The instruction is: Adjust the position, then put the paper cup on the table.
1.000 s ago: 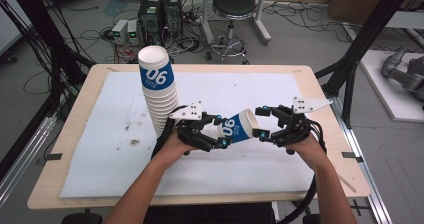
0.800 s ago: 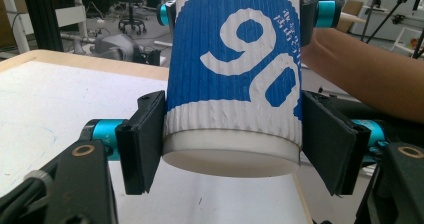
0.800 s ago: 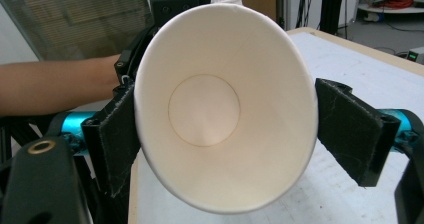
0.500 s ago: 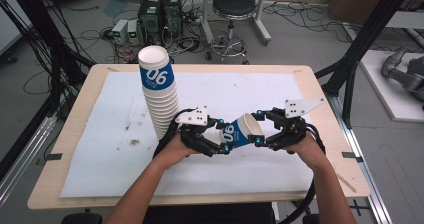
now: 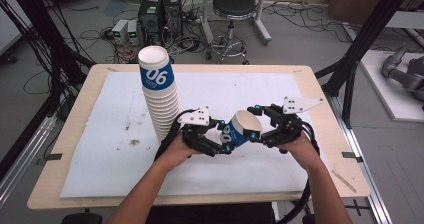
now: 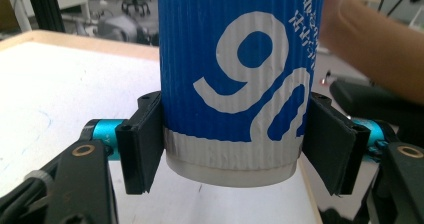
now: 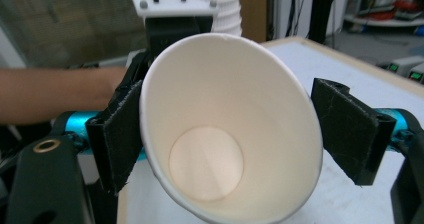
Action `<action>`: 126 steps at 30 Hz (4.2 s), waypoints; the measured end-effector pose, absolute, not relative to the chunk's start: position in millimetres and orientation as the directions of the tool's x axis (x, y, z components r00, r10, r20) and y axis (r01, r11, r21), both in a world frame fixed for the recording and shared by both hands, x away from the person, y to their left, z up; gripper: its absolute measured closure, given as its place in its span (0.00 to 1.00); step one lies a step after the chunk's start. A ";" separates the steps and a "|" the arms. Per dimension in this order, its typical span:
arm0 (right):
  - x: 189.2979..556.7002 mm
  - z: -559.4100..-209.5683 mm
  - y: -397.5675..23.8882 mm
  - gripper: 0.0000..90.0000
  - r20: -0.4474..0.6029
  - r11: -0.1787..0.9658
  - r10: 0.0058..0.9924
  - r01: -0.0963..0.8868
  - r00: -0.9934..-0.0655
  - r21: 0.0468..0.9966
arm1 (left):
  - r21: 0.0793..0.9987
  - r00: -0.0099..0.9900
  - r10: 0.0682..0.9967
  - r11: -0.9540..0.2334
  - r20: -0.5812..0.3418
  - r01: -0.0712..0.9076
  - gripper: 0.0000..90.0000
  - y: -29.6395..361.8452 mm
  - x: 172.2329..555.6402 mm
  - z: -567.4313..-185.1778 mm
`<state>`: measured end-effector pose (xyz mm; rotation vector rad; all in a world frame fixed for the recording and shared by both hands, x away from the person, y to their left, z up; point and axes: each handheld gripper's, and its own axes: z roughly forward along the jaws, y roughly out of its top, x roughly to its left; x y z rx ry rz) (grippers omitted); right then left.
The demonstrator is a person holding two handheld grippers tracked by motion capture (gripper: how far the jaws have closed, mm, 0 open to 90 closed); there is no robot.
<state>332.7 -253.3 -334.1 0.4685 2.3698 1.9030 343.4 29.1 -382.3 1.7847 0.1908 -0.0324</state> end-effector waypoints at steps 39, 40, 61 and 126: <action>333.9 -340.1 -242.6 0.28 0.087 0.145 0.375 0.151 -0.923 0.978 | 0.972 0.954 0.281 -0.176 -0.103 0.156 0.21 36.8 338.4 -388.3; 334.3 -339.8 -244.3 0.28 0.086 0.147 0.385 0.153 -0.919 0.977 | 0.973 0.951 0.291 -0.171 -0.103 0.158 0.21 39.7 337.6 -387.9; 343.0 -344.6 -270.0 0.28 0.033 0.197 0.543 0.166 -0.839 0.966 | 0.968 0.944 0.320 -0.203 -0.078 0.149 0.21 58.7 328.5 -384.9; 408.6 -427.5 -274.2 0.24 0.095 0.259 0.758 0.431 -0.646 0.864 | 0.986 0.639 0.761 -0.003 -0.108 0.169 0.22 264.8 322.4 -405.9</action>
